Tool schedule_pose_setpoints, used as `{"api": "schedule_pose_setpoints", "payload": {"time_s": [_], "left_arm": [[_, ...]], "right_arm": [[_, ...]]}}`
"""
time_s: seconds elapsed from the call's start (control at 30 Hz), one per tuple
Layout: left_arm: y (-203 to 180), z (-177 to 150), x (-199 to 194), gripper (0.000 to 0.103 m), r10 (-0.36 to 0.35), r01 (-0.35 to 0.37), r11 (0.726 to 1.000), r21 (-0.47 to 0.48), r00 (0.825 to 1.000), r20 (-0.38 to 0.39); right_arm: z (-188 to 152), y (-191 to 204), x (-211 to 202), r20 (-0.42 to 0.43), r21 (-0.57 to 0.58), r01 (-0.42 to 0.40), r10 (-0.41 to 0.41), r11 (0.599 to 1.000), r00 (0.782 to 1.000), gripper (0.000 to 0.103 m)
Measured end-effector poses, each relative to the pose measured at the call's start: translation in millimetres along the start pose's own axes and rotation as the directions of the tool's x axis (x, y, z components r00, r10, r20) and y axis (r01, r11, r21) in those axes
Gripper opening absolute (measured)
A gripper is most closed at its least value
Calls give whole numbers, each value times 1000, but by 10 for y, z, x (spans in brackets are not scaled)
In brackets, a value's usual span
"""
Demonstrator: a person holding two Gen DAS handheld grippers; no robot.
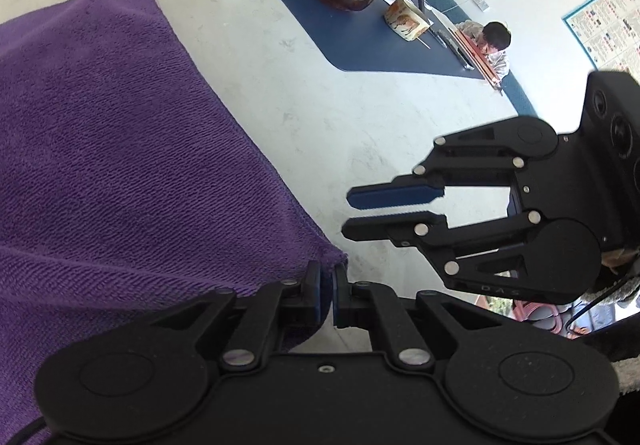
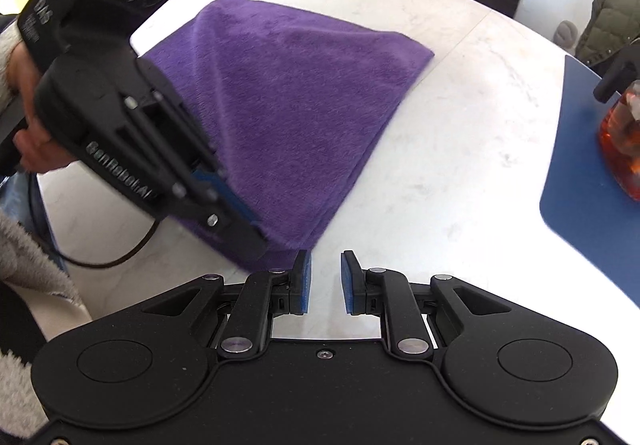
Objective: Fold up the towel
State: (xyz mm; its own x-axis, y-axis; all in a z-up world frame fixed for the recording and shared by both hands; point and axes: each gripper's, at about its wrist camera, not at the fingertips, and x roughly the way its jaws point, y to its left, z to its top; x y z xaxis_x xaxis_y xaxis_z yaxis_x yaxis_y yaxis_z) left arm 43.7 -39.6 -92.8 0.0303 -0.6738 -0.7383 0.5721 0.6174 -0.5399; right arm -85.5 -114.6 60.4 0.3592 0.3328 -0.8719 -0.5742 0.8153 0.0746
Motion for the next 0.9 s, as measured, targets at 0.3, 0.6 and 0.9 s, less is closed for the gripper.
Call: {"api": "schedule_pose_setpoints", "payload": {"time_s": [0.3, 0.6, 0.9], "left_arm": [[-254, -51, 70, 17, 80, -81, 990, 113, 997, 8], [-470, -197, 134, 22, 77, -77, 987, 141, 997, 3], [-486, -344, 116, 22, 99, -101, 993, 55, 994, 42]], "right_arm": [[154, 80, 157, -17, -100, -53, 52, 994, 999, 15], [264, 129, 327, -55, -209, -78, 68, 975, 996, 15], [334, 271, 124, -9, -295, -122, 125, 948, 992, 16]]}}
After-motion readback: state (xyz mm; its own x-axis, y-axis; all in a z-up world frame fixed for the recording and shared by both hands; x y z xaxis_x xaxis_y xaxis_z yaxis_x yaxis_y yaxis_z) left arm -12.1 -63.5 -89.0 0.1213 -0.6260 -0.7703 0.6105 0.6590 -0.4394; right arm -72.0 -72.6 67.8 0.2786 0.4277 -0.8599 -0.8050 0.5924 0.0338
